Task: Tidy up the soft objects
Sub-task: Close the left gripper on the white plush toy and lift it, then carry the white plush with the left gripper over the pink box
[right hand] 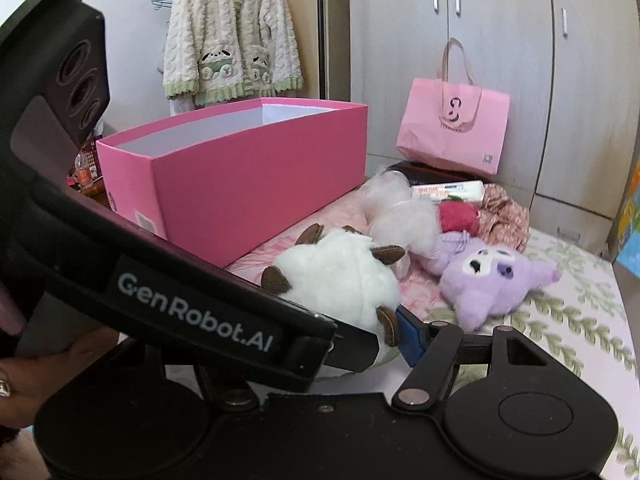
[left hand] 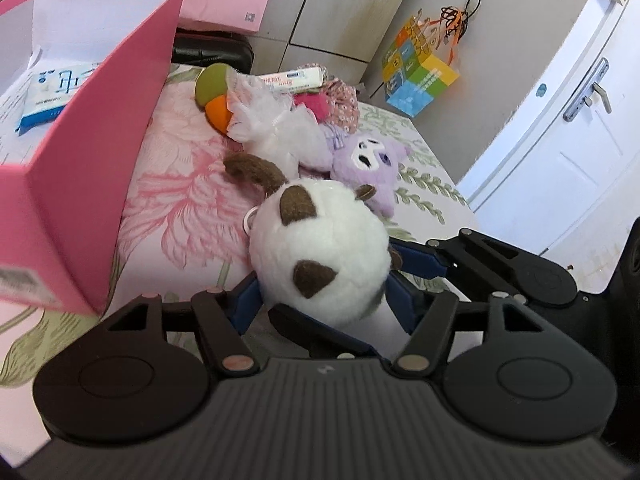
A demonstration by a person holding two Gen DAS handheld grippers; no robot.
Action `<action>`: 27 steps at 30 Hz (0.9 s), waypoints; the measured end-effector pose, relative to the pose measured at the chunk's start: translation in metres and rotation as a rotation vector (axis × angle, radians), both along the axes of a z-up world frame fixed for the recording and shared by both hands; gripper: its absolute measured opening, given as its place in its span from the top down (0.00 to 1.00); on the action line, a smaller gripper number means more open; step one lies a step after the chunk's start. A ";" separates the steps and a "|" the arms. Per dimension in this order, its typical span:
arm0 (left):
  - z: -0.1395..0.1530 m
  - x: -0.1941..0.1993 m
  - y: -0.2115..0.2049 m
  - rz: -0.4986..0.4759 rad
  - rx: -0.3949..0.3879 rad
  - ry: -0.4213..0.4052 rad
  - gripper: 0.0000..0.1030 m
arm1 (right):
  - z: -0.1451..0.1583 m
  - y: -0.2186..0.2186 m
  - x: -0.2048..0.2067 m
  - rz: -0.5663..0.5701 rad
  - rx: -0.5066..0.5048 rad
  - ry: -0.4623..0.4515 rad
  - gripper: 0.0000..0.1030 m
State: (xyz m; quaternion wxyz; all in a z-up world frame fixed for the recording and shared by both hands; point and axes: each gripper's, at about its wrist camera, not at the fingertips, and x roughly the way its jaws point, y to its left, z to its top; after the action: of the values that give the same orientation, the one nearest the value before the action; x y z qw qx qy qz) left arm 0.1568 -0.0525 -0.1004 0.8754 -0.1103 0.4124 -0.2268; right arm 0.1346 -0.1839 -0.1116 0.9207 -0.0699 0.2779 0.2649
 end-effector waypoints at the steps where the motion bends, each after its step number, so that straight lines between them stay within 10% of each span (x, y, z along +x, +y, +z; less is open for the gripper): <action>1: 0.000 -0.002 0.002 -0.003 -0.001 0.006 0.38 | 0.001 0.001 -0.003 -0.002 -0.001 0.007 0.29; 27: 0.042 -0.075 0.049 -0.059 -0.024 0.100 0.37 | 0.047 0.045 -0.086 0.052 -0.094 0.023 0.29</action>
State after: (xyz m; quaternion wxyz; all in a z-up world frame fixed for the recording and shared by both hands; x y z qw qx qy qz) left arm 0.0822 -0.0040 -0.0589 0.8453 -0.1199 0.4559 -0.2516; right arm 0.0486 -0.1392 -0.0644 0.9061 -0.1171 0.2985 0.2761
